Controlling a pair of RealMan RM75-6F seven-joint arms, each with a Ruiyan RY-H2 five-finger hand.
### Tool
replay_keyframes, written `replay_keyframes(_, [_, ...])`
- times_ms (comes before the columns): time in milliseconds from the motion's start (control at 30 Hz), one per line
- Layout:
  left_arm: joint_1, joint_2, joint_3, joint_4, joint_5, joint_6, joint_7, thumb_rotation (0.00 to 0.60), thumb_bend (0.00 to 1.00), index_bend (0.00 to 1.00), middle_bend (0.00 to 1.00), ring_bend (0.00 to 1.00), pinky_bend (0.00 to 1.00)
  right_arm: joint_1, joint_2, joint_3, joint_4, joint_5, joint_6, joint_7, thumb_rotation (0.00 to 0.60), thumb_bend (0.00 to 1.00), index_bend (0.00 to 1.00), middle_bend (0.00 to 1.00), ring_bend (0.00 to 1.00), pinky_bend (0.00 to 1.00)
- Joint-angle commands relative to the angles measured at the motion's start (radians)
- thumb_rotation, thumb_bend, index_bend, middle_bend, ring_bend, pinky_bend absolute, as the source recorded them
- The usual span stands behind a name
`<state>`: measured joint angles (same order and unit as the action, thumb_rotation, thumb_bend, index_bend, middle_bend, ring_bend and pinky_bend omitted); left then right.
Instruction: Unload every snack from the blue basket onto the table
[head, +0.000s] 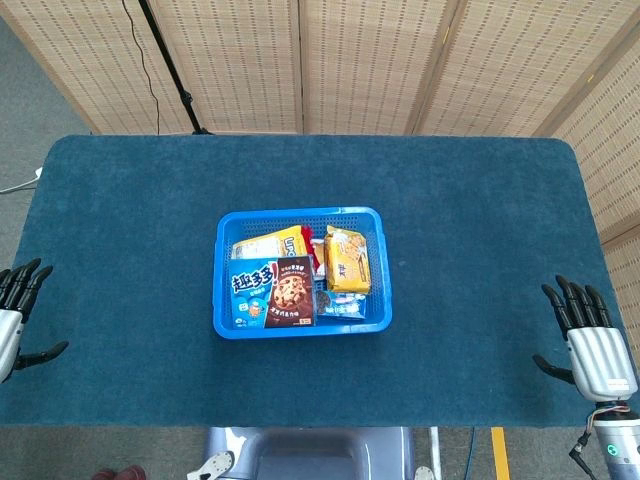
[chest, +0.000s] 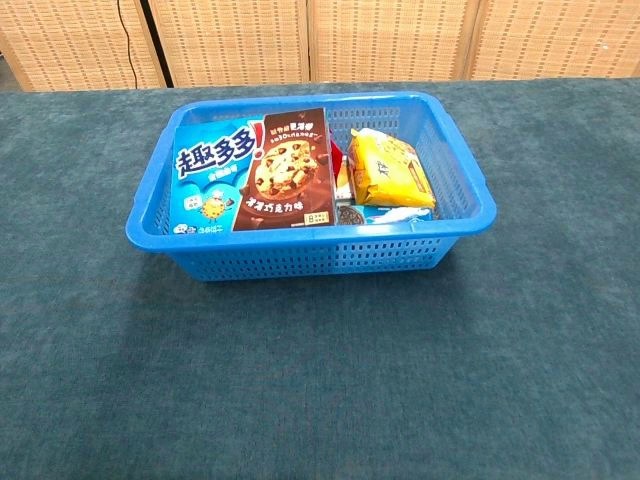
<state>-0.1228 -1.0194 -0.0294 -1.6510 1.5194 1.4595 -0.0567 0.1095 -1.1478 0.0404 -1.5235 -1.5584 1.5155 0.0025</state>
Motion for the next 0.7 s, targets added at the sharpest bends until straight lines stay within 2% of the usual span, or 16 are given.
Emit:
replay_keyframes(33, [0.000, 0.000, -0.001, -0.002, -0.005, -0.003, 0.004, 0.600, 0.00, 0.00, 0.00, 0.00, 0.00, 0.001, -0.003, 0.001, 0.001, 0.002, -0.004, -0.004, 0.600, 0.00, 0.00, 0.00, 0.00, 0.00])
replay_keyframes(267, [0.009, 0.003, 0.004, -0.010, 0.005, 0.012, 0.010, 0.600, 0.00, 0.00, 0.00, 0.00, 0.00, 0.013, 0.030, 0.003, -0.014, -0.022, -0.012, 0.047, 0.600, 0.00, 0.00, 0.00, 0.00, 0.00])
replay_keyframes(433, [0.006, 0.004, 0.001, -0.014, 0.005, 0.008, 0.012, 0.600, 0.00, 0.00, 0.00, 0.00, 0.00, 0.043, 0.112, 0.018, -0.070, -0.082, 0.001, 0.101, 0.600, 0.00, 0.00, 0.00, 0.00, 0.00])
replay_keyframes(700, [0.004, 0.007, -0.003, -0.035, 0.004, 0.009, 0.021, 0.600, 0.00, 0.00, 0.00, 0.00, 0.00, 0.163, 0.292, 0.013, -0.229, -0.181, -0.121, 0.366, 0.600, 0.00, 0.00, 0.00, 0.00, 0.00])
